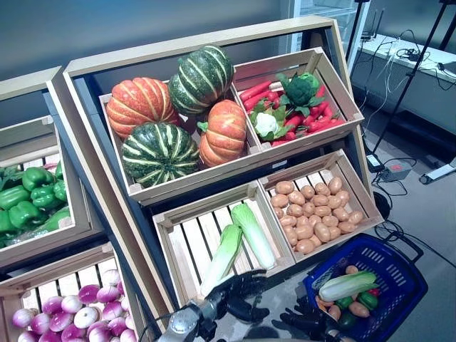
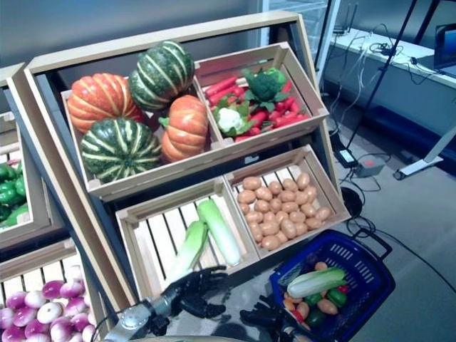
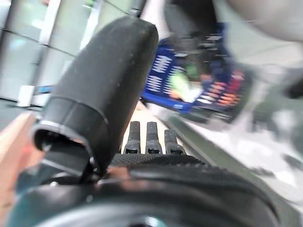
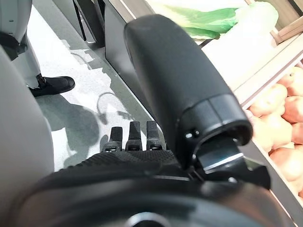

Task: Put vegetables into the basket

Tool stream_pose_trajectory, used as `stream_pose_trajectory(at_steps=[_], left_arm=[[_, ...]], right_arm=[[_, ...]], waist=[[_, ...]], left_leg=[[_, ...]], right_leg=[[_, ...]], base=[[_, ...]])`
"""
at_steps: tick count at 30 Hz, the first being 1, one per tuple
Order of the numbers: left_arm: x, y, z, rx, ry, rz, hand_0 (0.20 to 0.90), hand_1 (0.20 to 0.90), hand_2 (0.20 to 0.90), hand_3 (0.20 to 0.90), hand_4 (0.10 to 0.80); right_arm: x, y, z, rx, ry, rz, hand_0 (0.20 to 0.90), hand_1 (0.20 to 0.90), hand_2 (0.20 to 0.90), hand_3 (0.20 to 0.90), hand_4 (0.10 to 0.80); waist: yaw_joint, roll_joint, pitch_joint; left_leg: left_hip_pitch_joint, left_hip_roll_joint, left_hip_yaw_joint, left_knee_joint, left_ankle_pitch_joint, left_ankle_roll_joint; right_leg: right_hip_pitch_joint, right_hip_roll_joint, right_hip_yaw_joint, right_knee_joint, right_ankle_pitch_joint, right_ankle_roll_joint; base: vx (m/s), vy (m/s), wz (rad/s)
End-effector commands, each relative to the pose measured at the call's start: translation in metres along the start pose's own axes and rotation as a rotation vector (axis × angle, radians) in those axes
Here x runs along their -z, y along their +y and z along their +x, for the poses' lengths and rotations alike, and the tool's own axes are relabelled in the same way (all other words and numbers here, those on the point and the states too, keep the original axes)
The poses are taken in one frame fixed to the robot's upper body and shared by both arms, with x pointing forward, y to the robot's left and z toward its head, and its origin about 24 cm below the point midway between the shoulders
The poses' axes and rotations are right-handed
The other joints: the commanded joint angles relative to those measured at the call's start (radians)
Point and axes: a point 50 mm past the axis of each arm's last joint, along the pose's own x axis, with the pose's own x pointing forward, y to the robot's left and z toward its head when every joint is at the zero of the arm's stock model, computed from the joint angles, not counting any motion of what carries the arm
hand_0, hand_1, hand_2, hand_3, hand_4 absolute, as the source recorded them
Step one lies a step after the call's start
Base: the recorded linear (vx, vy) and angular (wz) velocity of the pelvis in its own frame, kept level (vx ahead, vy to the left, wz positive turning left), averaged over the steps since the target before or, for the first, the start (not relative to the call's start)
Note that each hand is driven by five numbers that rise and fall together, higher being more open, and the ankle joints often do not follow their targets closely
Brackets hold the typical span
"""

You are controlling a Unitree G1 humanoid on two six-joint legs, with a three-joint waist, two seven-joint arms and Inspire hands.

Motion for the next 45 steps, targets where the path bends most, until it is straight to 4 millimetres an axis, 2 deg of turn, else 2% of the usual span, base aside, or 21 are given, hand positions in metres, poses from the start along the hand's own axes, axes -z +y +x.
stream_pose_trajectory(at_steps=[1, 4, 7, 10, 15, 18, 25, 29, 32, 34, 35, 37, 39, 45], left_arm=[[-0.068, 0.019, 0.013, 0.029, -0.301, 0.026, 0.900, 0.900, 0.900, 0.900, 0.800], [-0.084, 0.027, 0.009, -0.042, -0.387, 0.008, 0.900, 0.900, 0.900, 0.900, 0.800], [-0.098, 0.035, 0.004, -0.178, -0.427, 0.082, 0.900, 0.900, 0.900, 0.900, 0.800], [-0.114, 0.045, -0.003, -0.360, -0.442, 0.265, 0.900, 0.900, 0.900, 0.900, 0.800], [-0.134, 0.049, -0.007, -0.507, -0.465, 0.499, 0.900, 0.900, 0.900, 0.900, 0.800], [-0.138, 0.049, -0.006, -0.577, -0.465, 0.609, 0.900, 0.900, 0.900, 0.900, 0.800], [-0.145, 0.056, -0.002, -0.773, -0.481, 0.726, 0.900, 0.900, 0.900, 0.900, 0.800], [-0.139, 0.061, 0.002, -0.835, -0.423, 0.764, 0.900, 0.900, 0.900, 0.900, 0.800], [-0.131, 0.067, 0.004, -0.869, -0.364, 0.745, 0.900, 0.900, 0.900, 0.900, 0.800], [-0.132, 0.068, 0.011, -0.893, -0.343, 0.737, 0.900, 0.900, 0.900, 0.900, 0.800], [-0.134, 0.069, 0.016, -0.909, -0.341, 0.729, 0.900, 0.900, 0.900, 0.900, 0.800], [-0.136, 0.070, 0.018, -0.917, -0.337, 0.714, 0.900, 0.900, 0.900, 0.900, 0.800], [-0.136, 0.074, 0.019, -0.932, -0.325, 0.682, 0.900, 0.900, 0.900, 0.900, 0.800], [-0.135, 0.082, 0.016, -0.967, -0.296, 0.621, 0.900, 0.900, 0.900, 0.900, 0.800]], right_arm=[[-0.023, 0.025, 0.011, -0.043, -0.080, 0.014, 0.900, 0.900, 0.900, 0.900, 0.800], [-0.022, 0.024, 0.010, -0.038, -0.082, 0.025, 0.900, 0.900, 0.900, 0.900, 0.800], [-0.020, 0.025, 0.009, -0.032, -0.084, 0.037, 0.900, 0.900, 0.900, 0.900, 0.800], [-0.018, 0.025, 0.008, -0.024, -0.093, 0.057, 0.900, 0.900, 0.900, 0.900, 0.800], [-0.017, 0.022, 0.007, -0.010, -0.109, 0.093, 0.900, 0.900, 0.900, 0.900, 0.800], [-0.016, 0.021, 0.007, 0.000, -0.130, 0.162, 0.900, 0.900, 0.900, 0.900, 0.800], [-0.015, 0.021, 0.005, 0.007, -0.170, 0.259, 0.900, 0.900, 0.900, 0.900, 0.800], [-0.023, 0.024, 0.004, -0.018, -0.231, 0.245, 0.900, 0.900, 0.900, 0.900, 0.800], [-0.042, 0.033, 0.003, -0.051, -0.319, 0.205, 0.900, 0.900, 0.900, 0.900, 0.800], [-0.073, 0.046, 0.000, -0.101, -0.442, 0.146, 0.900, 0.900, 0.900, 0.900, 0.800], [-0.095, 0.053, -0.004, -0.131, -0.545, 0.101, 0.900, 0.900, 0.900, 0.900, 0.800], [-0.112, 0.061, -0.010, -0.157, -0.636, 0.036, 0.900, 0.900, 0.900, 0.900, 0.800], [-0.139, 0.074, -0.023, -0.195, -0.780, -0.102, 0.900, 0.900, 0.900, 0.900, 0.800], [-0.174, 0.089, -0.054, -0.181, -1.039, -0.280, 0.900, 0.900, 0.900, 0.900, 0.800]], waist=[[0.028, -0.060, 0.034], [0.034, -0.062, 0.033], [0.040, -0.064, 0.033], [0.051, -0.066, 0.032], [0.059, -0.065, 0.032], [0.060, -0.066, 0.032], [0.048, -0.067, 0.034], [0.036, -0.072, 0.038], [0.024, -0.074, 0.059], [0.012, -0.076, 0.101], [0.005, -0.078, 0.131], [-0.003, -0.083, 0.157], [-0.017, -0.092, 0.198], [-0.039, -0.107, 0.248]], left_leg=[[0.075, -0.057, -0.033, 0.008, -0.104, 0.029], [0.074, -0.058, -0.036, 0.008, -0.103, 0.029], [0.072, -0.059, -0.042, 0.008, -0.103, 0.030], [0.069, -0.060, -0.050, 0.008, -0.102, 0.031], [0.063, -0.063, -0.061, 0.008, -0.100, 0.031], [0.062, -0.066, -0.067, 0.008, -0.099, 0.032], [0.066, -0.071, -0.068, 0.008, -0.100, 0.032], [0.078, -0.068, -0.056, 0.010, -0.098, 0.030], [0.066, -0.060, -0.050, 0.043, -0.097, 0.030], [0.010, -0.051, -0.057, 0.123, -0.103, 0.030], [-0.028, -0.049, -0.058, 0.179, -0.112, 0.028], [-0.064, -0.049, -0.057, 0.235, -0.124, 0.025], [-0.116, -0.042, -0.041, 0.318, -0.147, 0.019], [-0.190, -0.035, -0.037, 0.435, -0.188, 0.023]], right_leg=[[0.002, -0.054, -0.010, 0.003, 0.069, -0.015], [0.002, -0.055, -0.013, 0.003, 0.068, -0.017], [0.004, -0.056, -0.016, 0.003, 0.067, -0.020], [0.005, -0.055, -0.022, 0.003, 0.062, -0.024], [0.006, -0.054, -0.026, 0.003, 0.057, -0.027], [0.007, -0.052, -0.028, 0.003, 0.057, -0.029], [0.007, -0.052, -0.027, 0.003, 0.058, -0.027], [0.011, -0.053, -0.018, 0.006, 0.060, -0.027], [-0.011, -0.057, -0.015, 0.065, 0.042, -0.032], [-0.080, -0.064, -0.003, 0.168, 0.015, -0.040], [-0.119, -0.067, 0.005, 0.219, 0.001, -0.045], [-0.152, -0.073, 0.016, 0.254, -0.006, -0.046], [-0.197, -0.084, 0.026, 0.309, -0.020, -0.048], [-0.261, -0.102, 0.049, 0.398, -0.047, -0.045]], base=[[-0.007, 0.004, 0.06], [0.000, 0.000, 0.00], [0.000, 0.000, 0.00], [-0.017, 0.001, 0.06], [-0.017, 0.008, 0.07], [-0.001, 0.008, 0.07], [0.007, 0.010, 0.05], [0.031, 0.018, 0.00], [-0.041, 0.028, -0.03], [-0.219, 0.069, -0.24], [-0.239, 0.044, -0.29], [-0.189, 0.020, -0.13], [-0.184, 0.024, -0.08], [-0.114, 0.029, -0.12]])
